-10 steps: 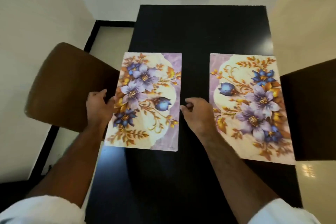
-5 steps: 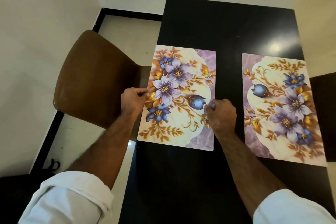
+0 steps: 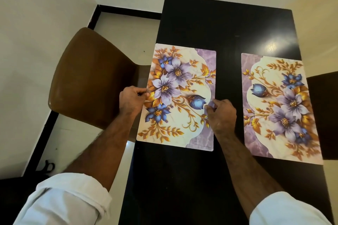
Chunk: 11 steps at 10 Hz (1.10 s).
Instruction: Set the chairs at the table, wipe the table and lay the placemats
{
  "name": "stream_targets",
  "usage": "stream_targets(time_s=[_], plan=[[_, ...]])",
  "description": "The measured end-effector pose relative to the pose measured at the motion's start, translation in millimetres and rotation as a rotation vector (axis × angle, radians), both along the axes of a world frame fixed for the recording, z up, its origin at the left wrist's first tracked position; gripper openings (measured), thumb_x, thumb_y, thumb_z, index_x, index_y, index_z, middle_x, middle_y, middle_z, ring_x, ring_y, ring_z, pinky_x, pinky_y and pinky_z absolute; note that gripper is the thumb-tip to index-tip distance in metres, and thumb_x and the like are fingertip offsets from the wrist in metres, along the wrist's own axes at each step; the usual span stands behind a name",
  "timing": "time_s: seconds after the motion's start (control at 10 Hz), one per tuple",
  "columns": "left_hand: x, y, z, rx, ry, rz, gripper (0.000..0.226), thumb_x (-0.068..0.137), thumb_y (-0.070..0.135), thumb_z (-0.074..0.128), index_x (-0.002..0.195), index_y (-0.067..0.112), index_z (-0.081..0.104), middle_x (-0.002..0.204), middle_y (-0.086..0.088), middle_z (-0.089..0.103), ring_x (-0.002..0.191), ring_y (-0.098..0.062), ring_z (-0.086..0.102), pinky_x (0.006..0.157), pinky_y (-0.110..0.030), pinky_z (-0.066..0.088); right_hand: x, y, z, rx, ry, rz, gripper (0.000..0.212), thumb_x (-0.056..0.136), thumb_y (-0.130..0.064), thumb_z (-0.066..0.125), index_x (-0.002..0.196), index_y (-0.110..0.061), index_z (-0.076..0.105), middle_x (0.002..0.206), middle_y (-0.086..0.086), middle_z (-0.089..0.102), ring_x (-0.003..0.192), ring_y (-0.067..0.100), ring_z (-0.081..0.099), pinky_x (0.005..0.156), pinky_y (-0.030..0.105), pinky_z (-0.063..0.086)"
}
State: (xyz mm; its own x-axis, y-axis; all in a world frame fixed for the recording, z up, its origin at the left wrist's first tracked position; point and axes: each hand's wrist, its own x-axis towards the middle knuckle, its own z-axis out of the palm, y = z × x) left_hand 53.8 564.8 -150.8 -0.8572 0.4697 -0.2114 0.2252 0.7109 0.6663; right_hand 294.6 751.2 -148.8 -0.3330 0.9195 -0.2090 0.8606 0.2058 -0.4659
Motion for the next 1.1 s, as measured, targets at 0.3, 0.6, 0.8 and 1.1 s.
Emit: stream_targets(time_s=[0.3,0.6,0.8,1.1], plan=[[-2,0,-1,-0.009,0.021,-0.004,0.033,0.099,0.024,0.081,0.130,0.012,0.080,0.124,-0.007,0.079,0.103,-0.012,0.069,0.076,-0.024,0.054,-2,0,2,-0.014,0.006,-0.006,0.052,0.103,-0.035,0.077,0.145,-0.005,0.069,0.139,0.014,0.066,0.121,0.028,0.070,0.098,0.036,0.058],[2,-1,0,0.005,0.026,0.003,0.033,0.099,0.022,0.081,0.130,0.011,0.080,0.124,-0.010,0.079,0.108,-0.019,0.074,0.086,-0.032,0.060,-1,0,-1,-0.032,-0.007,-0.027,0.056,0.102,-0.038,0.077,0.147,-0.007,0.067,0.140,0.013,0.066,0.124,0.028,0.070,0.103,0.039,0.059],[2,-1,-5,0.030,0.015,0.031,0.033,0.099,0.023,0.081,0.130,0.010,0.079,0.125,-0.010,0.080,0.106,-0.018,0.074,0.089,-0.038,0.063,-2,2,-4,-0.047,0.002,-0.031,0.054,0.103,-0.039,0.076,0.148,-0.010,0.068,0.140,0.011,0.066,0.124,0.026,0.069,0.100,0.035,0.058],[47,-44,-12,0.156,-0.195,0.371,0.026,0.111,0.032,0.064,0.132,0.019,0.073,0.112,-0.003,0.077,0.099,-0.022,0.078,0.087,-0.050,0.067,84,-46,8,-0.047,0.022,0.074,0.042,0.110,-0.032,0.065,0.151,-0.022,0.064,0.142,0.000,0.069,0.126,0.015,0.066,0.107,0.031,0.056]])
